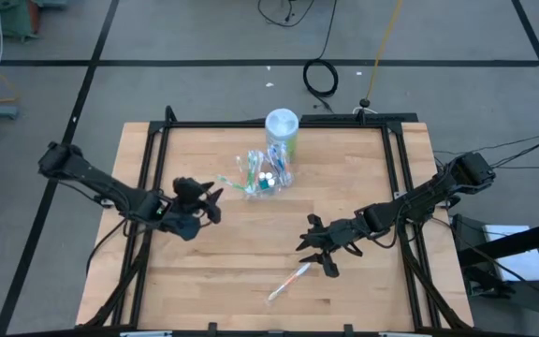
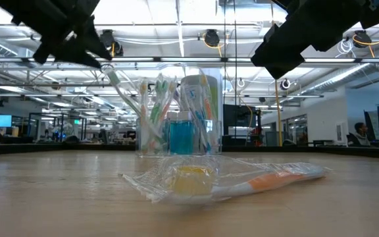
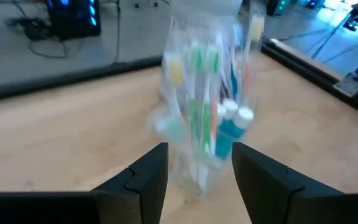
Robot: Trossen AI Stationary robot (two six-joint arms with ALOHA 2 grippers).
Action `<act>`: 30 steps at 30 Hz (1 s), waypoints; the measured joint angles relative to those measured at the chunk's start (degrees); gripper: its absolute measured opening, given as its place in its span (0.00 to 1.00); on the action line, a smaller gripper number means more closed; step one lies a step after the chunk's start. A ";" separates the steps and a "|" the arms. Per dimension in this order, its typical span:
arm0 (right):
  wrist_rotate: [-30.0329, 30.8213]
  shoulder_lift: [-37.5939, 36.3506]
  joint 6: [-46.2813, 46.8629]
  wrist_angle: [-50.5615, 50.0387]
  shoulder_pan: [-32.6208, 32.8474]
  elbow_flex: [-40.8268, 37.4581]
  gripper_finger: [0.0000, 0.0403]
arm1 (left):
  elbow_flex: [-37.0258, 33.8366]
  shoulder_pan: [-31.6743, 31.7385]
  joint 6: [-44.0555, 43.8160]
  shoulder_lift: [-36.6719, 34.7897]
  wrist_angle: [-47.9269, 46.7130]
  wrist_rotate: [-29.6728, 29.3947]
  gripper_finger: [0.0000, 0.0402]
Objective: Pick & Place toothbrushing station
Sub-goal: Put the green toothbrush into the transparent organizer
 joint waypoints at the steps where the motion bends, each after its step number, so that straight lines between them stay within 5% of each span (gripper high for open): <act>1: 0.00 0.00 0.00 0.00 0.00 0.00 0.39 | -1.72 -0.35 -0.53 0.02 2.02 0.11 0.45; 6: 0.00 0.00 0.00 0.32 0.00 0.00 0.39 | -10.58 -1.34 0.35 0.14 18.79 -1.97 0.45; 13: 0.00 0.00 -1.11 0.56 0.00 0.00 0.39 | -18.90 1.18 13.01 1.78 44.58 -2.90 0.45; 30: 0.00 0.00 -4.52 1.75 -0.15 0.00 0.39 | -19.52 11.82 25.00 11.77 61.20 5.61 0.45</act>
